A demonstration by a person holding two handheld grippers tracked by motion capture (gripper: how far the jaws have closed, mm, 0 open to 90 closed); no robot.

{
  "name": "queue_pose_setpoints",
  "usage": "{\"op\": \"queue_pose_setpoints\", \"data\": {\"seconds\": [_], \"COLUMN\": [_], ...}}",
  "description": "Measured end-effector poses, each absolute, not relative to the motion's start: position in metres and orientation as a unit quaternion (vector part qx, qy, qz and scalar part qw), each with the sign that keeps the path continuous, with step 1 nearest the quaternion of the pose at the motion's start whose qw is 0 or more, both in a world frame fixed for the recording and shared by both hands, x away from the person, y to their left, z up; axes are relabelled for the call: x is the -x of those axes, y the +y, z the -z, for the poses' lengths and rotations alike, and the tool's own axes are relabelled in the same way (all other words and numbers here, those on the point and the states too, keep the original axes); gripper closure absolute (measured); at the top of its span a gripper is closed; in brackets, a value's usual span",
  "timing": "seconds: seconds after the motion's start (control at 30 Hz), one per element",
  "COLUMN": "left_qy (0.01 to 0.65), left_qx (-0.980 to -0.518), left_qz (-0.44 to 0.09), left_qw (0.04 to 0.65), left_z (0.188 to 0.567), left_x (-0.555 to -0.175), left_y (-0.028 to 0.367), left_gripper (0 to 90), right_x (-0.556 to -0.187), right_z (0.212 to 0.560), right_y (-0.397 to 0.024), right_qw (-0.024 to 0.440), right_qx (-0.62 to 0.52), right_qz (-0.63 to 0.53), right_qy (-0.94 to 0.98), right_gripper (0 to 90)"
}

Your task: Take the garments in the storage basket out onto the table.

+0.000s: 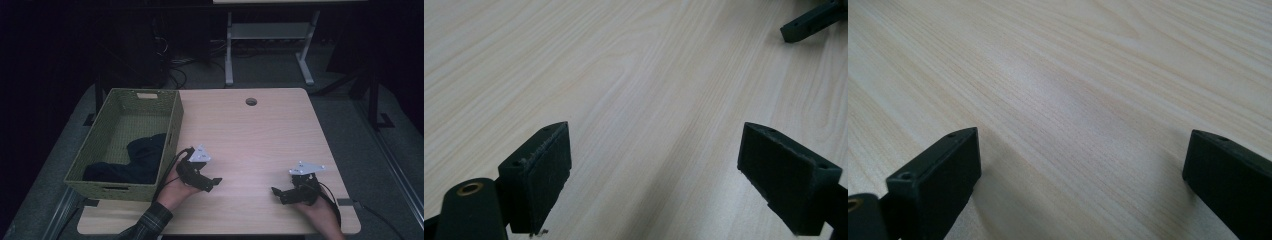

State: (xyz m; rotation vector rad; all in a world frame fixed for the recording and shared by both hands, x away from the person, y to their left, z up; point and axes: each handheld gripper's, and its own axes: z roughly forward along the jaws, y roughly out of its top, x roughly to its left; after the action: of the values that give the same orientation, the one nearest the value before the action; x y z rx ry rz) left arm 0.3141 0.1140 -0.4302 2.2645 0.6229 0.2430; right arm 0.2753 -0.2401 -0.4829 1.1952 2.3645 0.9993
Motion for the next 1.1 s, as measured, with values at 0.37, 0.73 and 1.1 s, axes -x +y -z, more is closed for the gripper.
{"op": "queue_pose_setpoints", "data": {"seconds": [0.37,0.73,1.1], "left_qy": [0.231,0.226,0.220], "left_qx": [-0.892,-0.897,-0.901], "left_qz": [-0.093,-0.078,-0.064], "left_qw": [0.378,0.372,0.369], "left_z": [0.417,0.411,0.401], "left_x": [-0.312,-0.314,-0.315], "left_y": [0.113,0.113,0.111], "left_gripper": [13.6,13.6,13.6], "right_x": [-0.275,-0.275,-0.275], "right_z": [0.483,0.483,0.483], "right_y": [-0.240,-0.240,-0.240], "right_qw": [0.154,0.154,0.154], "right_qx": [-0.417,-0.417,-0.417], "right_qz": [-0.349,-0.349,-0.350], "right_qy": [0.825,0.825,0.825], "right_gripper": [1.6,1.6,1.7]}}
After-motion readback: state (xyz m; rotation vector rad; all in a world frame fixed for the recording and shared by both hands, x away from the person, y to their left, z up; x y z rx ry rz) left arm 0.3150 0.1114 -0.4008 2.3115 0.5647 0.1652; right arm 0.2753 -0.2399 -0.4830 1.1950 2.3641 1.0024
